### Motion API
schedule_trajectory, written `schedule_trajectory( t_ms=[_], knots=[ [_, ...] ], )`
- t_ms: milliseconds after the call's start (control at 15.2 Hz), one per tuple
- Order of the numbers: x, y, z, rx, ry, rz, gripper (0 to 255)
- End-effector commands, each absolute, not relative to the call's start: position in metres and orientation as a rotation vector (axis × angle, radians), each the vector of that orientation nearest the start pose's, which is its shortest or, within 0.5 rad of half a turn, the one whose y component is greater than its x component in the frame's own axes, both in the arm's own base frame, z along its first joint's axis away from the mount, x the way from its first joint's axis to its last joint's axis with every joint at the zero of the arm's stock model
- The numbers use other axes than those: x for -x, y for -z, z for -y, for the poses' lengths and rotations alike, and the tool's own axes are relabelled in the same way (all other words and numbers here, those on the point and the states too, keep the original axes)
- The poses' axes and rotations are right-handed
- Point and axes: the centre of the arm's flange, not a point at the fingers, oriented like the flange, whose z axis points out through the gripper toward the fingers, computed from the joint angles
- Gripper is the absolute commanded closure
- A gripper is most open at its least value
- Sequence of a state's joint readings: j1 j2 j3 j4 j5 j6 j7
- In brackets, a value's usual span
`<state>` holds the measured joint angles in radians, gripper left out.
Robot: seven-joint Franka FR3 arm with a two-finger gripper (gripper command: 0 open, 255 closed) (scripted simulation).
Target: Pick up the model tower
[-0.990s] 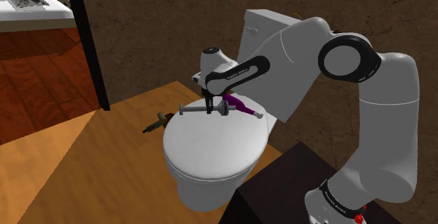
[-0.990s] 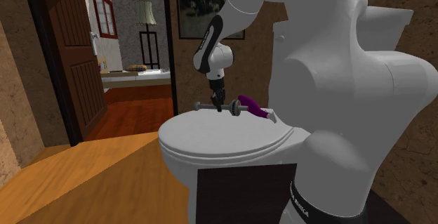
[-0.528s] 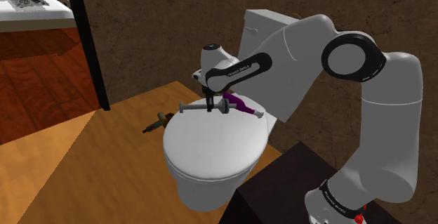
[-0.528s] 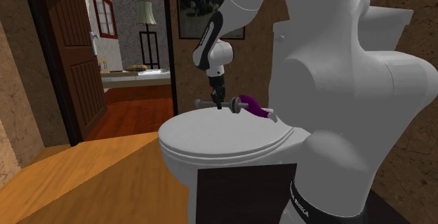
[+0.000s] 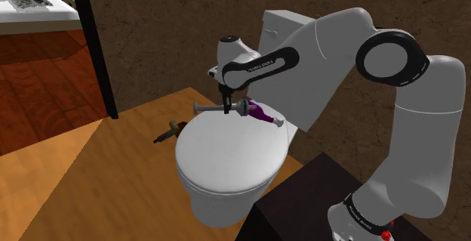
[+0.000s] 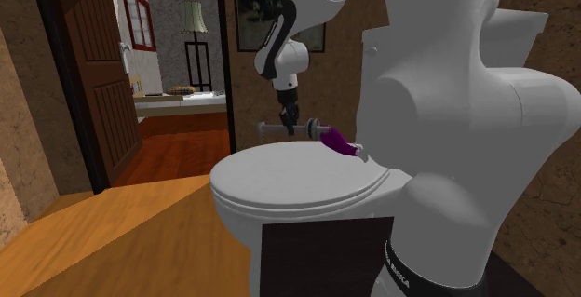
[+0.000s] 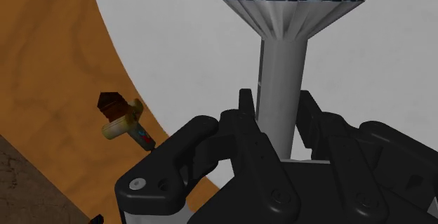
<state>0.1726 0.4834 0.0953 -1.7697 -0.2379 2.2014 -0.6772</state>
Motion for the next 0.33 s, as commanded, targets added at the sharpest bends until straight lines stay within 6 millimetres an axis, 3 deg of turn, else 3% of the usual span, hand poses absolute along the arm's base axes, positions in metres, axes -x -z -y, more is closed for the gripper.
schedule_trajectory(
  t_ms=[0, 264],
  knots=[
    [-0.633, -0.298, -0.160, 2.805, -0.123, 1.682, 255],
    [-0.633, -0.309, -0.160, 2.805, -0.123, 1.682, 255]
  ],
)
